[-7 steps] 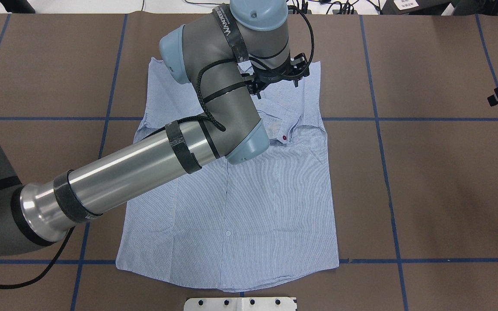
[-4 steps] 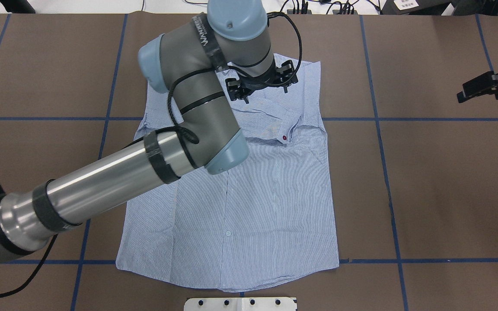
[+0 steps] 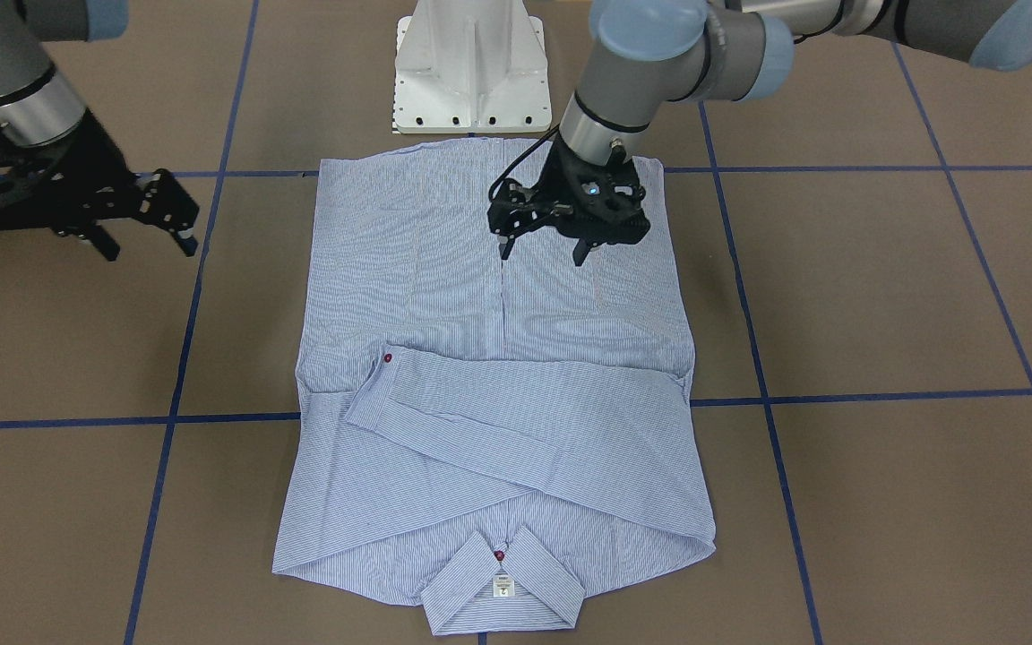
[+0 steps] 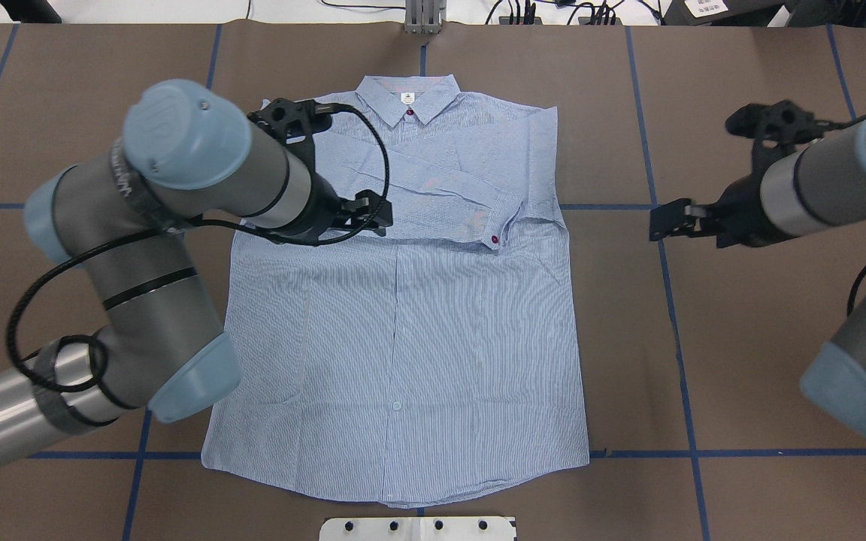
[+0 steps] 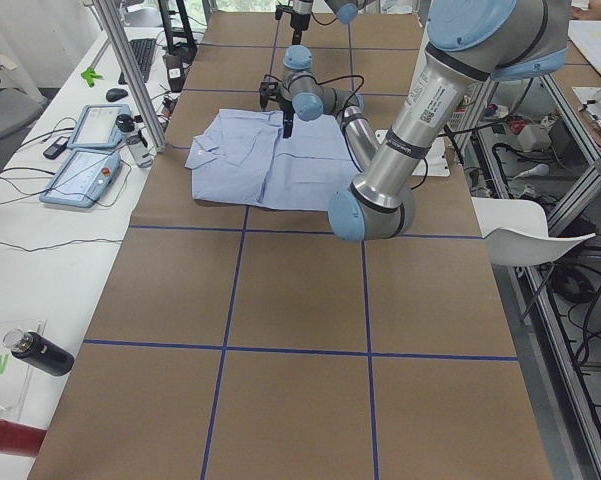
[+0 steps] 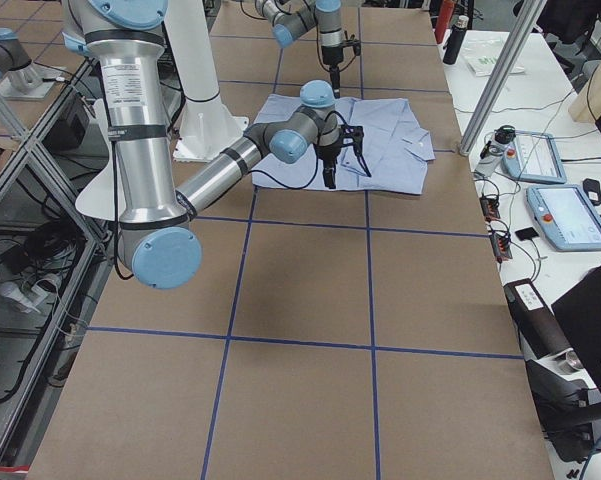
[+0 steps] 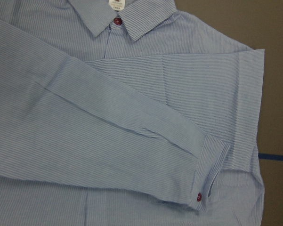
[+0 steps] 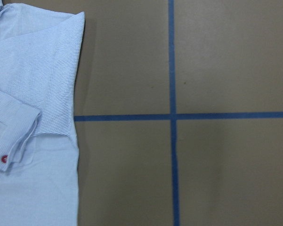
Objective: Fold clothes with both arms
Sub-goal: 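Lower the left gripper to one shirt side edge while the right lowers opposite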
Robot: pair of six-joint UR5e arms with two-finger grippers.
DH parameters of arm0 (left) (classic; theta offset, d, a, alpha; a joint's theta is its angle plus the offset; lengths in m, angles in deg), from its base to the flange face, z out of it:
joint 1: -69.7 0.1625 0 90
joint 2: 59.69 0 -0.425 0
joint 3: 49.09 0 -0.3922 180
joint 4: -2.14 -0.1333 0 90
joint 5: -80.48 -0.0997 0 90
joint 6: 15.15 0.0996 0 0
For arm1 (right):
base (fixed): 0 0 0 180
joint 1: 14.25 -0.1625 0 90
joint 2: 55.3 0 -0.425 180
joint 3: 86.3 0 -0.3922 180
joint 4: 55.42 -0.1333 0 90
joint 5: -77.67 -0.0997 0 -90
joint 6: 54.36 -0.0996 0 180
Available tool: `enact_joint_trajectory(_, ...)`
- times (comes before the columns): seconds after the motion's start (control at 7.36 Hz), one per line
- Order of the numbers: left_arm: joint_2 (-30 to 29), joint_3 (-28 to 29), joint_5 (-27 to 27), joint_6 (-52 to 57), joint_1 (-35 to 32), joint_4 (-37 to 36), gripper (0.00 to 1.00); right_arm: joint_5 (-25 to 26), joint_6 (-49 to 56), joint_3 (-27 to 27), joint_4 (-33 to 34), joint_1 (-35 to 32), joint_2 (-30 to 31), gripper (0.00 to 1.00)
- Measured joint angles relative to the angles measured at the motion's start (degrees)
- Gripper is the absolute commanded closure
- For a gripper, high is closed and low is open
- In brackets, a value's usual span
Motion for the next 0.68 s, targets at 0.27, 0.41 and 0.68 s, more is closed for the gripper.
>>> enact_joint_trajectory(0.27,9.5,-8.4,-0.3,0.0,0.7,0.2,0.00,8.3,-11.1,4.6,0.3,10.4,0.7,0.00)
enact_joint_trajectory(0.41,14.4,-12.6,-0.9,0.0,2.0,0.2,0.00,10.1,-13.9,6.8,0.5,13.9,2.0,0.00)
enact_joint_trajectory(0.68,21.9,-17.7,-6.1,-0.4,8.4,0.3,0.00,14.8,-18.1,10.5,0.7,20.8,5.6,0.00)
